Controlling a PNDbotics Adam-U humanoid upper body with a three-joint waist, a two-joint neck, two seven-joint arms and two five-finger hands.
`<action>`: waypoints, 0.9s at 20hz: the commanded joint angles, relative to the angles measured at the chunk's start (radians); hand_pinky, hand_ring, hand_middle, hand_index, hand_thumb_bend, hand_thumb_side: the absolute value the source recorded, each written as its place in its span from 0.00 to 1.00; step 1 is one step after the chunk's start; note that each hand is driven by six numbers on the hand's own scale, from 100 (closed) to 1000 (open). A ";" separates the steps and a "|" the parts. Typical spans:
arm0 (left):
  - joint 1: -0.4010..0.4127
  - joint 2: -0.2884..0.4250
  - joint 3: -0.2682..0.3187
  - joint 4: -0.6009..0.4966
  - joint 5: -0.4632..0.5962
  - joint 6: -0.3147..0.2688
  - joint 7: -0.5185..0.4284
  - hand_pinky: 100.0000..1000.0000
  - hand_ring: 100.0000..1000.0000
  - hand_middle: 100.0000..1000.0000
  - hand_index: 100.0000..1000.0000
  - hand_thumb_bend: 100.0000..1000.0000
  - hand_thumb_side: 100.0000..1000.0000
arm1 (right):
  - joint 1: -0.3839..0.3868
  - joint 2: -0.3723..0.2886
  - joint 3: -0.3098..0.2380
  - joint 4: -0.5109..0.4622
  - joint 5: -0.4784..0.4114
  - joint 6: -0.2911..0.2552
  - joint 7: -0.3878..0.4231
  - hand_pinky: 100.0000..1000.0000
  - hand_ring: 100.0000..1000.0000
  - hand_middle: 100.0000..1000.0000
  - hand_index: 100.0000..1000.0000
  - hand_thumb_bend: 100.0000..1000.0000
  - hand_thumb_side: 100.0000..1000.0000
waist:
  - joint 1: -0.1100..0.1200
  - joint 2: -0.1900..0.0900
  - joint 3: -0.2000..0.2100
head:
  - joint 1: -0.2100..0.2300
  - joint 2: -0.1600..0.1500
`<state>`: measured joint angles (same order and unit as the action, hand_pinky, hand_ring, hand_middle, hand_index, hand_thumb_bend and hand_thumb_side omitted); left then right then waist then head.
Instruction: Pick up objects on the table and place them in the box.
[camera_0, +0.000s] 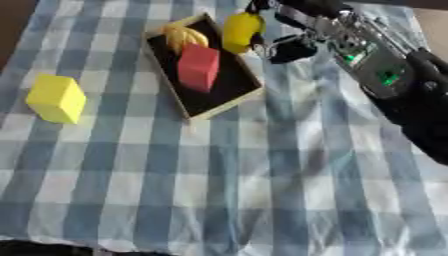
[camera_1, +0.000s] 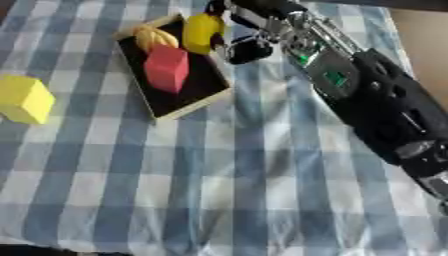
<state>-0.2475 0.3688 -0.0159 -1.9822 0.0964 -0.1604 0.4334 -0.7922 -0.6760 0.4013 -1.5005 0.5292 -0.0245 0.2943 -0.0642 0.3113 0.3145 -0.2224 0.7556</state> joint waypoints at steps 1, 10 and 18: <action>-0.006 0.012 0.003 -0.018 0.002 -0.002 -0.004 0.76 0.72 0.77 0.82 0.12 0.54 | -0.020 -0.003 -0.003 0.039 0.024 -0.033 0.000 0.85 0.77 0.52 0.63 0.00 0.00 | 0.020 -0.035 0.000 | -0.003 0.001; -0.005 0.009 0.002 -0.018 0.005 -0.001 -0.005 0.76 0.72 0.77 0.82 0.11 0.55 | -0.048 0.061 0.012 0.217 0.046 -0.117 0.025 0.86 0.79 0.55 0.66 0.00 0.00 | 0.023 -0.034 0.005 | -0.011 0.006; -0.005 0.009 0.003 -0.018 0.006 0.000 -0.004 0.76 0.72 0.77 0.82 0.11 0.55 | -0.075 0.090 0.001 0.310 0.119 -0.183 0.042 0.87 0.86 0.68 0.76 0.00 0.01 | 0.021 -0.033 0.006 | -0.014 0.007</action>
<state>-0.2468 0.3684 -0.0161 -1.9822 0.0983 -0.1588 0.4316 -0.8458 -0.5730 0.4133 -1.1935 0.6303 -0.1971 0.3341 -0.0635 0.3113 0.3203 -0.2326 0.7570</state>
